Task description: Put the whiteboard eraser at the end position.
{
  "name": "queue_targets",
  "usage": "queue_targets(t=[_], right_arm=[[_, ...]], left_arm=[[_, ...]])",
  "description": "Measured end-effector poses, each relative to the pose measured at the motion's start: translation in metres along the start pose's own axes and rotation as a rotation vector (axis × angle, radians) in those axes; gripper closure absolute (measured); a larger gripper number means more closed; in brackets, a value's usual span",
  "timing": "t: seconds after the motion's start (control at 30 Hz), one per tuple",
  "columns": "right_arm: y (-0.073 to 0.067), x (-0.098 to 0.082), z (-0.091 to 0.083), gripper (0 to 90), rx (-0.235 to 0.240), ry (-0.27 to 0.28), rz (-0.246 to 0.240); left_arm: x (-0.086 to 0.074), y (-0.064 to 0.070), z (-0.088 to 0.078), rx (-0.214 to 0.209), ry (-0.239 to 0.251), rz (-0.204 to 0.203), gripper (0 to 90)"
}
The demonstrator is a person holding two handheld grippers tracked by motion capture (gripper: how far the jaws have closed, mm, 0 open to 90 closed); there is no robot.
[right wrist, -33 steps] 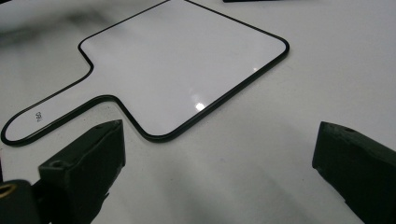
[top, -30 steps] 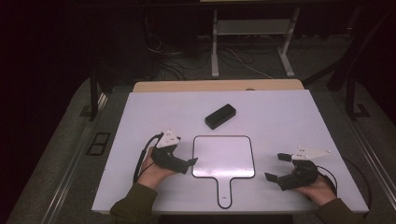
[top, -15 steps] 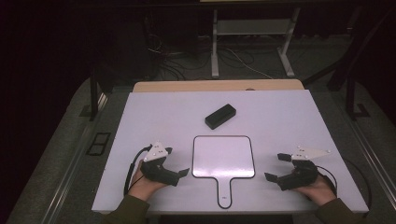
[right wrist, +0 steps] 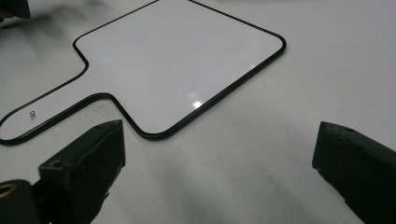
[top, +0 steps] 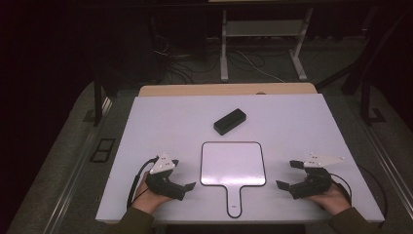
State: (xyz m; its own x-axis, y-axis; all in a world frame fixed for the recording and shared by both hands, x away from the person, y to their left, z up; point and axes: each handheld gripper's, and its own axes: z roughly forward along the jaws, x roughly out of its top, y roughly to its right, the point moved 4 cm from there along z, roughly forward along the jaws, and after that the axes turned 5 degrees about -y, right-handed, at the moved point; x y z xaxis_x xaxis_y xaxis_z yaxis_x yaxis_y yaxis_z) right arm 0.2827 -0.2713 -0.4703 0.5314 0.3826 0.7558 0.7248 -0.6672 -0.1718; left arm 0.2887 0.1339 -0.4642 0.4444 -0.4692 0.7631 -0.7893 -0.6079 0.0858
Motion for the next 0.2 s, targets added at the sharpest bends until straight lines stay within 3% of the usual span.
queue_targets(t=[0.2], right_arm=[[0.0004, -0.0003, -0.0004, 1.5, -0.002, -0.002, 0.0]], left_arm=[[0.0, -0.0009, -0.0004, 0.011, -0.016, 0.007, 0.0]])
